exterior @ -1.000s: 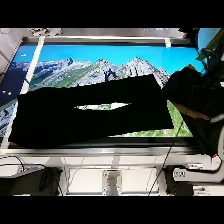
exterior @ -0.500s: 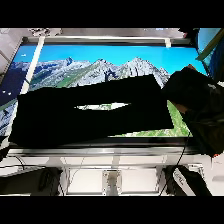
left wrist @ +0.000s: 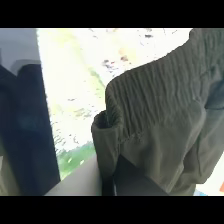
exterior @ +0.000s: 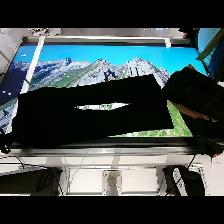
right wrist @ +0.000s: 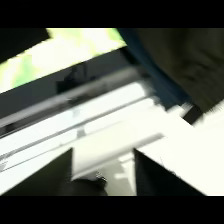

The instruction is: Fold the clothes and pants, and hang the long-sleeved shirts on hangers.

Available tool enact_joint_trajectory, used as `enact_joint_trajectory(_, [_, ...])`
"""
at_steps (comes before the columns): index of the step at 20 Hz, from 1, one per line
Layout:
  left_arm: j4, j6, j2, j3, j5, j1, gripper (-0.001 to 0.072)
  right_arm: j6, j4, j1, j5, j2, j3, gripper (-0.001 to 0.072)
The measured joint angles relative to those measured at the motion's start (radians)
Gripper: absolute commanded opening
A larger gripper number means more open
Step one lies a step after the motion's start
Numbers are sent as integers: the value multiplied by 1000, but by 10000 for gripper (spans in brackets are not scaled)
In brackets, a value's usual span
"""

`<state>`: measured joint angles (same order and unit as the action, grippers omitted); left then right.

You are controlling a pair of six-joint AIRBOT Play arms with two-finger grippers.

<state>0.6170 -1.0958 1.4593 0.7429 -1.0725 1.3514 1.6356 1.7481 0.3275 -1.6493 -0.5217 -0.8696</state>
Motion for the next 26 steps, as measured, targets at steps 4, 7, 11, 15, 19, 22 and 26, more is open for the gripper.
enact_joint_trajectory(4, [-28,62,-26,1,6,-11,18,64,28,231,-24,-39,67,101])
enact_joint_trajectory(7, [-36,95,-54,1,5,-13,18,-46,-254,492,-75,-149,158,270])
enact_joint_trajectory(11, [-41,110,-85,1,-23,-14,18,-245,-702,634,69,-298,230,519])
enact_joint_trajectory(15, [-42,121,-108,1,-54,-14,18,-289,-690,592,200,-372,290,582])
enact_joint_trajectory(19, [-42,137,-127,1,-66,-14,17,-286,-714,544,369,-438,404,369])
enact_joint_trajectory(22, [-32,143,-140,1,-70,-14,17,-329,-822,533,486,-522,463,371])
enact_joint_trajectory(26, [13,146,-147,1,-72,-14,17,-442,-1014,526,557,-638,489,432])
